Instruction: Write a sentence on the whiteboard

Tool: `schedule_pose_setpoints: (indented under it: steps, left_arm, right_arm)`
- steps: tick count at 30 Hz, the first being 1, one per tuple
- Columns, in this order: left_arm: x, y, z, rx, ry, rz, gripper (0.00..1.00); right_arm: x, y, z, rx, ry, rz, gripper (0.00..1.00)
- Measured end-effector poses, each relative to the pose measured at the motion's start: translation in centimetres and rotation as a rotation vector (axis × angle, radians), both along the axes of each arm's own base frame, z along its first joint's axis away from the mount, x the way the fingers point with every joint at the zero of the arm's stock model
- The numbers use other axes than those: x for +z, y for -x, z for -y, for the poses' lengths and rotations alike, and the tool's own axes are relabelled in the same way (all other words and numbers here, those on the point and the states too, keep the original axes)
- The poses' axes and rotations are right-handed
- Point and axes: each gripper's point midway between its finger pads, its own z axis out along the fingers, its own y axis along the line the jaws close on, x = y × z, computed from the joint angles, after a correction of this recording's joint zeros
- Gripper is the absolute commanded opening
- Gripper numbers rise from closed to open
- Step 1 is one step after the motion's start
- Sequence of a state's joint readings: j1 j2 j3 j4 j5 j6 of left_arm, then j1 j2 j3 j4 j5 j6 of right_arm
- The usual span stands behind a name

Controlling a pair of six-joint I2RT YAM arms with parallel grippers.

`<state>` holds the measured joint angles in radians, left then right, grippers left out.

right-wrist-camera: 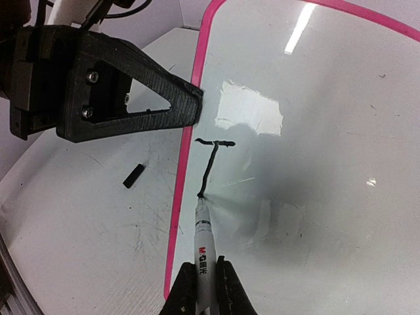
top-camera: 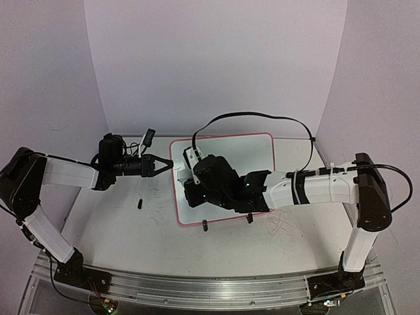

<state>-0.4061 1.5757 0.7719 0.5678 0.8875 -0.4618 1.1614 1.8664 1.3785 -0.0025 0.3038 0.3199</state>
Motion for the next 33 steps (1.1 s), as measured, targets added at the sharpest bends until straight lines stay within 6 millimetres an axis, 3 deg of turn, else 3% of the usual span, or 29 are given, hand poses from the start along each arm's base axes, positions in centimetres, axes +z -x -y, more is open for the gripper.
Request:
schedule_pose_setpoints:
  steps: [33]
  left_arm:
    - [0.0, 0.0, 0.0, 0.001, 0.000, 0.000, 0.00]
  right_arm:
    - [0.8, -0.4, -1.1, 0.014, 0.010, 0.022, 0.00]
